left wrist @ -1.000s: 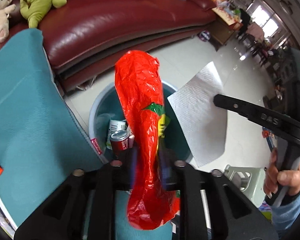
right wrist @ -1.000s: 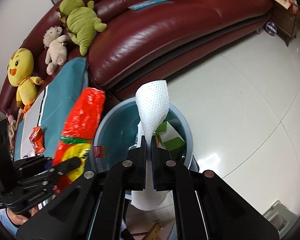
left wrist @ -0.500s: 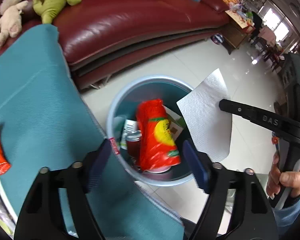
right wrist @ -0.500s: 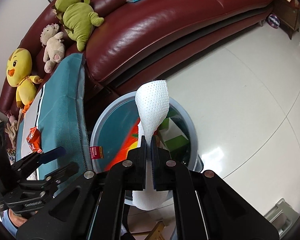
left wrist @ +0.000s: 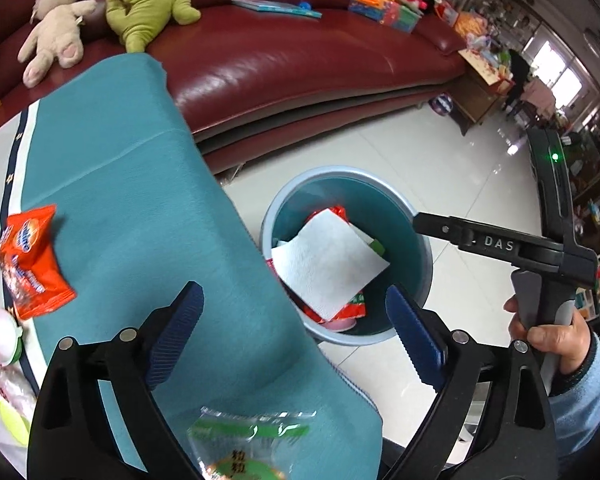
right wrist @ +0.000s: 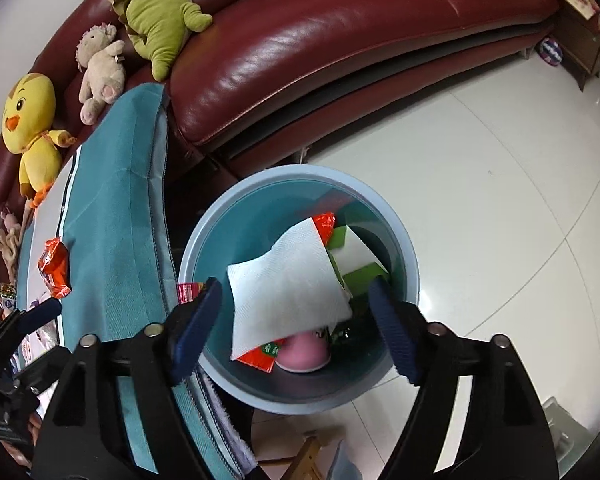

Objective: Collect trash
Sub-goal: 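Grasp the green snack packet with the right tool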

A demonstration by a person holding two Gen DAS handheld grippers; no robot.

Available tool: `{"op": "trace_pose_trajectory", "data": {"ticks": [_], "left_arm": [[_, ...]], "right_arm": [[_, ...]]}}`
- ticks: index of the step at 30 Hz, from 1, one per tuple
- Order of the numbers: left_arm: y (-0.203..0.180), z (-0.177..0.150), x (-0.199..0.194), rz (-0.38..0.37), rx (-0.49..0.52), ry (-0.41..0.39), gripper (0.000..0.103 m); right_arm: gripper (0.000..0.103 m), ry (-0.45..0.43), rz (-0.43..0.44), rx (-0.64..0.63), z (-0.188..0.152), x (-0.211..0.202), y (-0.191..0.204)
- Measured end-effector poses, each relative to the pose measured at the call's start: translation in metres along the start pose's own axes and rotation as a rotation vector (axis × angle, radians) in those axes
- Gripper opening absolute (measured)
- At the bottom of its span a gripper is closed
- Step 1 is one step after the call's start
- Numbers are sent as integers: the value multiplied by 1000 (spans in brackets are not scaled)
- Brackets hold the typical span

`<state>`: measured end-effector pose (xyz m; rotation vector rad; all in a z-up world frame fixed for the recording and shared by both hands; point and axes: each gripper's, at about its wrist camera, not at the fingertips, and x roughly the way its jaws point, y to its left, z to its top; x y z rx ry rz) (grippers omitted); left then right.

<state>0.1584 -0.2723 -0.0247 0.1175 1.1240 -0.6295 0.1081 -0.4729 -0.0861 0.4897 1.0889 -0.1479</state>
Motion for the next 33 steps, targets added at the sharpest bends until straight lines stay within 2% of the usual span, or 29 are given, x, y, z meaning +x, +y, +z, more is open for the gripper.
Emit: {"op": "trace_pose_trajectory", "data": {"ticks": [1,7,16,21,25,28,33], "left_arm": [[4,-3,-3,-1,-7,-2,93],[27,-20,-20,3,-56,-19,93],[87,-50,-58,56,-157,-71,93],[131,-72,-80,109,-239,-97,94],[164,-91,-94,141,-295,-113,94],[182,-105,-101,143,-335,-122,94],[206,-128,-107,139,-375,-128,94]], "right_arm": [[78,6,-7,-2,-1,-1,0],[79,36,-19,-6,-12,-10,16],[79,74,19,-111,-25,-12,88],[79,99,49,-179,-34,-11,134],[79,133,68,-227,-49,-7,163],[79,197,87,-257,-69,1,184],[79,257,89,-247,-96,6,195]]}}
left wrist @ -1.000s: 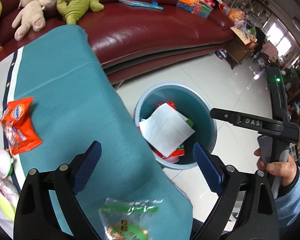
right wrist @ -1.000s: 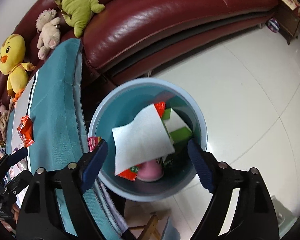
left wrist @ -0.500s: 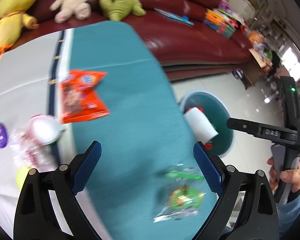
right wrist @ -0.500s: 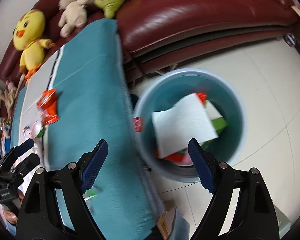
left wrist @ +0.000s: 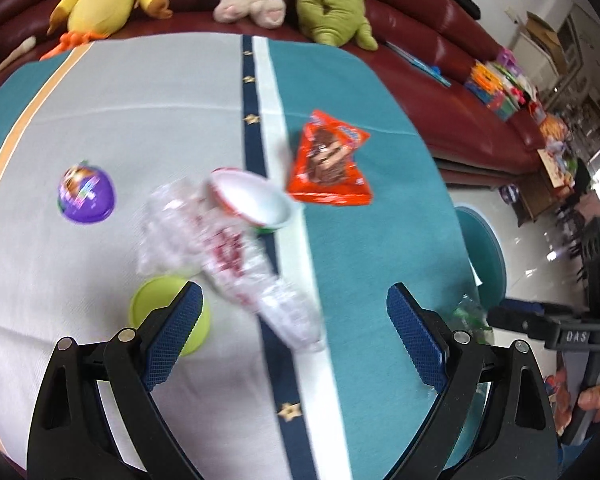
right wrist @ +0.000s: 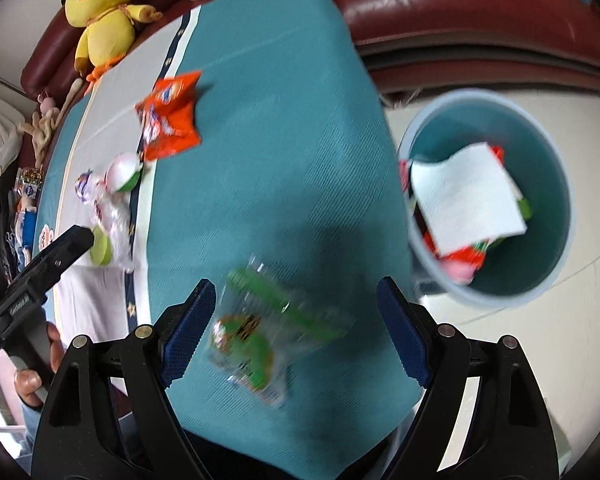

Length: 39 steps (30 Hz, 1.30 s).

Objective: Collect trash
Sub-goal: 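Grasp the green snack packet with the right tool, then grasp the clear plastic bags with the left tool while the right tool holds the packet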

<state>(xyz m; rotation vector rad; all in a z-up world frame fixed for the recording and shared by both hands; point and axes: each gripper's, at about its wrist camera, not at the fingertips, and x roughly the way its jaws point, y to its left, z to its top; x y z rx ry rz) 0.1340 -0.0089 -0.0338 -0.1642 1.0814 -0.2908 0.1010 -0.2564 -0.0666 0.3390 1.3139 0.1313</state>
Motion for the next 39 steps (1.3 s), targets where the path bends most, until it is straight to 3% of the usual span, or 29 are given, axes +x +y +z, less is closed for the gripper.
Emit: {"op": "trace_pose_trajectory", "data": {"ticks": [7,14,15,16,19,25,39], "left_arm": [[31,-7,-5,-15,-50,-13,94],[49,-14,-11,-3,-78,-26,94],[52,-13,-11,-1,-84,-26,94],[55,-13,-11,1,-91,-27,94],[60,-11,-9,2,-110,-24,94],[50,-2,3,25,-88,-18,94],[27,19,44,172,12,23,91]], "right_arm": [[79,23,-31,58,-27,3,9],[78,43,-21,62,-32,27,27],[65,33,-31,43,-32,28,31],[45,22,-40,18,-32,29,37],[41,8,-47,-45,-27,31,53],[40,-38,-42,-100,-11,24,70],[41,-81,11,-40,16,13,41]]}}
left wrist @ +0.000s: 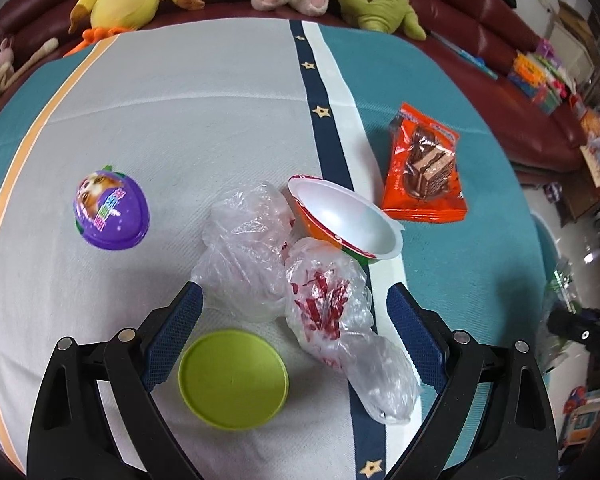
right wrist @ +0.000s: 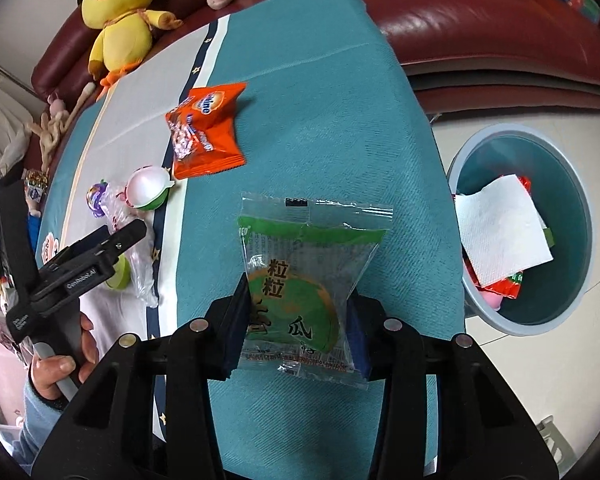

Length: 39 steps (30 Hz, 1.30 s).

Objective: Collect trash
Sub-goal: 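Grasp the clear plastic bags with the left tool while the right tool holds the packet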

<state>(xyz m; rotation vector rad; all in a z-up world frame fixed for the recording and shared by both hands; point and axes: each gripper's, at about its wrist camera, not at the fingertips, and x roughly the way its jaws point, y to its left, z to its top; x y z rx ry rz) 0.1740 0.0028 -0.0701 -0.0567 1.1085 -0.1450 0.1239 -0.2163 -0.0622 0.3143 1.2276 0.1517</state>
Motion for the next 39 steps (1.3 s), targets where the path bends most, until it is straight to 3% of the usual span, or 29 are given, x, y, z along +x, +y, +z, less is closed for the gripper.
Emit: {"op": "trace_pose_trajectory", "data": {"ticks": [3,6,7,16,22,31,39], "left_arm": [[-2,-1,1,24,24,-5,74],[-1,-3,-2,7,22,-6,44],[-1,-3,-3,9,21,-9,39],[-2,-17,-42,-5,18,-53,35],[-22,-19,-72,-43,53,-94,35],[-93,-10,-88,-144,160,-110,35],[-181,-1,-75,-228,302,-75,35]], "right_arm": [[41,5,13,11,0,3,-5],[41,10,25,18,0,7,-9],[41,11,29,19,0,8,-10],[41,-3,70,18,1,3,-16],[41,-32,94,18,4,-7,-22],[41,-106,111,69,5,-37,-57],[41,-203,88,199,2,-74,-136]]}}
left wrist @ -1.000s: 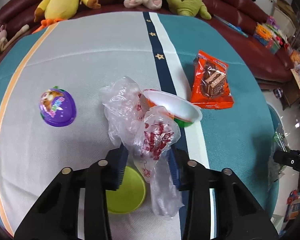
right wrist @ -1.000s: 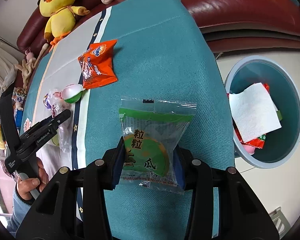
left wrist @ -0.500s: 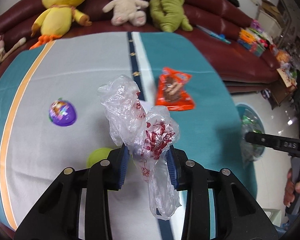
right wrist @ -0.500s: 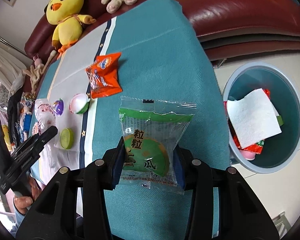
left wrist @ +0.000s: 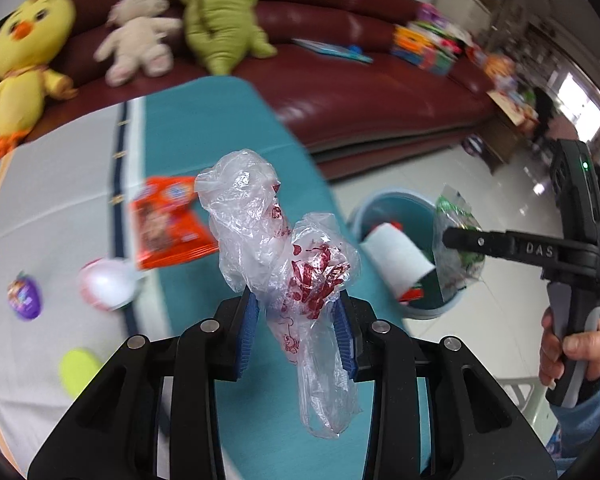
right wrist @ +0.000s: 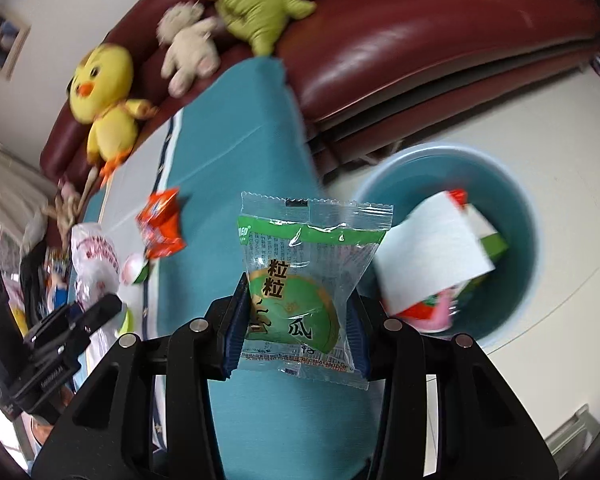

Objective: Collect trash
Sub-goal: 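Grasp the clear plastic bags with the left tool while the right tool holds the packet, then carry the plastic bags and green packet over the bin and release both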

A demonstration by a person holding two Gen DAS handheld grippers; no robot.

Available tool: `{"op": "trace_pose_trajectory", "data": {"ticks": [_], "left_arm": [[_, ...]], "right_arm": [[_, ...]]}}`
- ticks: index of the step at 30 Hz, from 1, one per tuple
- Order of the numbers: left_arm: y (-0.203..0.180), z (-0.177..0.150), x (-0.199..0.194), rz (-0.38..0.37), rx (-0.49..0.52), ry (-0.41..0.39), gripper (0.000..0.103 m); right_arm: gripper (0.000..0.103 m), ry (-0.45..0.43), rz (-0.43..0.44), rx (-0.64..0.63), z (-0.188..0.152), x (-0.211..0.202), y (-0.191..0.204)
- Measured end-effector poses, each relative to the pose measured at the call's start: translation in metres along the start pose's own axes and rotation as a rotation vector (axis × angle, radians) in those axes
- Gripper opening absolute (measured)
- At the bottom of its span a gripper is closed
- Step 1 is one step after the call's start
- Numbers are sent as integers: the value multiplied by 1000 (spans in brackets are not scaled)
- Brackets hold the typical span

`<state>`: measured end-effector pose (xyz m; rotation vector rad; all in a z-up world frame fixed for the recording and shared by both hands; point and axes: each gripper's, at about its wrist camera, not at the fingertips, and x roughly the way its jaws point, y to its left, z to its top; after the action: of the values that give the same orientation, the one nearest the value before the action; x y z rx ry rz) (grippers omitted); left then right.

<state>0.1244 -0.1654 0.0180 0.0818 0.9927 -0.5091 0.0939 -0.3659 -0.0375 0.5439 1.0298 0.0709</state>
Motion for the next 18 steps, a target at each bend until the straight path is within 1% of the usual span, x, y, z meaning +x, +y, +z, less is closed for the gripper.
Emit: {"op": "trace_pose_trajectory", "data": {"ticks": [6,9,14,18], "left_arm": [[-64,22,41,-66,108,50,36],[-90,30,60,-84,144,72,36],[-122,41,94,-99,182,115,36],[-133,48,114,-103,195,139,37]], "right_arm": [[41,-64,-38,101,11,-26,-62],[41,-82,-51,146,13,-33,-90],[41,-80,-64,179,15,-34,-118],[41,-70,-67,197,17,-30,-133]]}}
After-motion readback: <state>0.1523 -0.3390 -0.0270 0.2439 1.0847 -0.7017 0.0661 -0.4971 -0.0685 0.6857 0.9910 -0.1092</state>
